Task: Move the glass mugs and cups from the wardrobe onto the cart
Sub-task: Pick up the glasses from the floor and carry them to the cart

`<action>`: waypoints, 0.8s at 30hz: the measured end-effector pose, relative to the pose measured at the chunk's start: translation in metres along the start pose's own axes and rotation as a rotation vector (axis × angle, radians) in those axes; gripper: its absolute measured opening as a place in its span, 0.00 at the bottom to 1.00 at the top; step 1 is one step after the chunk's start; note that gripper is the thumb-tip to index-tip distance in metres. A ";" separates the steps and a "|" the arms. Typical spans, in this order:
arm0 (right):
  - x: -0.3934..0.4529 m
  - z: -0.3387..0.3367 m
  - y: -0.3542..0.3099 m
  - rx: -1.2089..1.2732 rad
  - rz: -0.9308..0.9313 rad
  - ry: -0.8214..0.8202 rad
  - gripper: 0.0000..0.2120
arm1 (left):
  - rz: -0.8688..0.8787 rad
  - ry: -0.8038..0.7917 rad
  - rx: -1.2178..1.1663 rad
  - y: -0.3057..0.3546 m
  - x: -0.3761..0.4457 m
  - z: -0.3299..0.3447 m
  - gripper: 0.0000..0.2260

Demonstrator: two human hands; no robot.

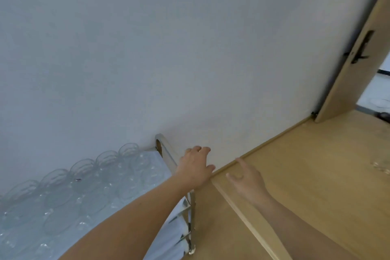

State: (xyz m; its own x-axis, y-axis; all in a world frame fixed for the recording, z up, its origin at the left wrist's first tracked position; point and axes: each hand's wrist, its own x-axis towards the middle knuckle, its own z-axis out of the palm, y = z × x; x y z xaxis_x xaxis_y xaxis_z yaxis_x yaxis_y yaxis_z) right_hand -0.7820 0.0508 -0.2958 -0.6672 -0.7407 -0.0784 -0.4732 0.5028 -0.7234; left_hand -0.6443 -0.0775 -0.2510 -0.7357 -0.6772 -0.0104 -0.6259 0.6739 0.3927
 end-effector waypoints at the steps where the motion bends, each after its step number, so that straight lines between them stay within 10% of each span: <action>1: -0.003 -0.015 0.008 0.011 0.016 0.030 0.32 | 0.039 -0.002 0.003 0.016 0.004 0.000 0.27; 24: 0.000 -0.379 0.290 -0.103 0.338 0.392 0.32 | 0.516 -0.146 0.052 0.467 0.139 0.149 0.29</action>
State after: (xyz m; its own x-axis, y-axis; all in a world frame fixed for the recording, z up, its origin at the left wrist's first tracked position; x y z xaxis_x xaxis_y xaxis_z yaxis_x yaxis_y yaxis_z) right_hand -1.1373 0.3659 -0.2453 -0.9481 -0.3174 -0.0184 -0.2356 0.7402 -0.6298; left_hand -1.0774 0.1872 -0.2059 -0.9771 -0.2083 0.0430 -0.1823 0.9244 0.3349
